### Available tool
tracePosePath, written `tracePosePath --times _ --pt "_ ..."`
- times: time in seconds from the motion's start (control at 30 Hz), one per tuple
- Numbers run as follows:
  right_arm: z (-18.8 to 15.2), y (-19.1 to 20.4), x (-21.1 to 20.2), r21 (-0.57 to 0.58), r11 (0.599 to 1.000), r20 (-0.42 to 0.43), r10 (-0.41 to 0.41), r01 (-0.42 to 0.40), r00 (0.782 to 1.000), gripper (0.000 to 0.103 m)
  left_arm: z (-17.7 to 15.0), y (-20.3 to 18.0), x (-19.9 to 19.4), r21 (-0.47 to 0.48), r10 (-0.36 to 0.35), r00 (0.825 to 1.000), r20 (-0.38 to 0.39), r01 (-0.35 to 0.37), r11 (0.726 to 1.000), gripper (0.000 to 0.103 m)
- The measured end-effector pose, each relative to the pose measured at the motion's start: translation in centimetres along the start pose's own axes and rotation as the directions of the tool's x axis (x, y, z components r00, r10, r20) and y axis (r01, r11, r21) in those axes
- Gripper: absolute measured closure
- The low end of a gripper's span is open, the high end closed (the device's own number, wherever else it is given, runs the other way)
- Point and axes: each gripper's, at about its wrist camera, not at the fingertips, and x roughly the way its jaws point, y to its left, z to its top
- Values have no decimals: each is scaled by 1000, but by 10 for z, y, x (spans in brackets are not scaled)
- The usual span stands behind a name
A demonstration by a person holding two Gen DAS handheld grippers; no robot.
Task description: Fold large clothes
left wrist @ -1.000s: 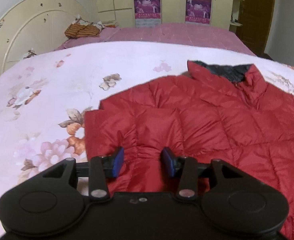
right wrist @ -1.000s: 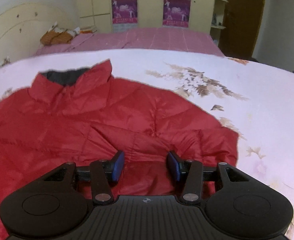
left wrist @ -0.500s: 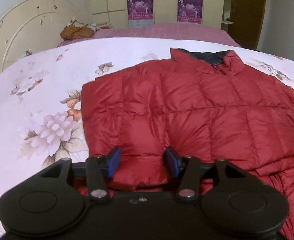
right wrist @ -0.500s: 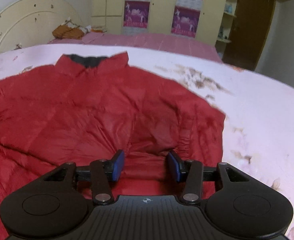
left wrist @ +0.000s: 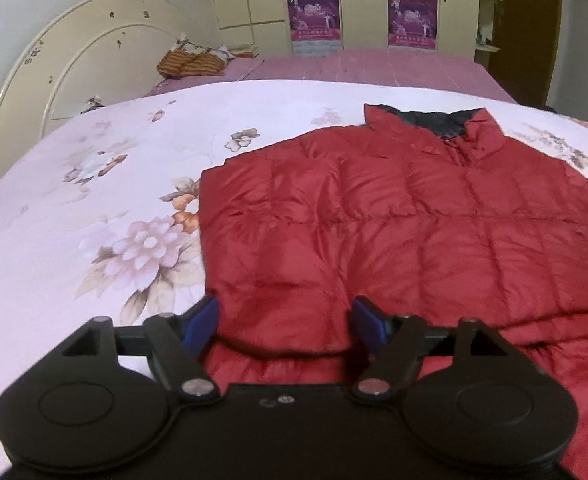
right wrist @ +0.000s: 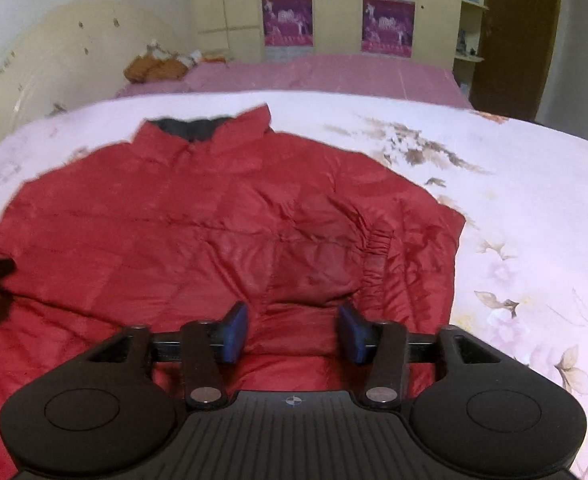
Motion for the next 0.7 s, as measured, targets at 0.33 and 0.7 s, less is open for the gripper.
tracePosePath --times 0.33,0.7 --pt "-31 13 -58 -24 999 46 34 -33 998 20 -24 -11 -59 38 -52 998 24 51 998 20" --pt "-98 34 -124 5 1000 13 -13 13 1000 20 -73 4 -105 85 -186 982 43 182 980 15"
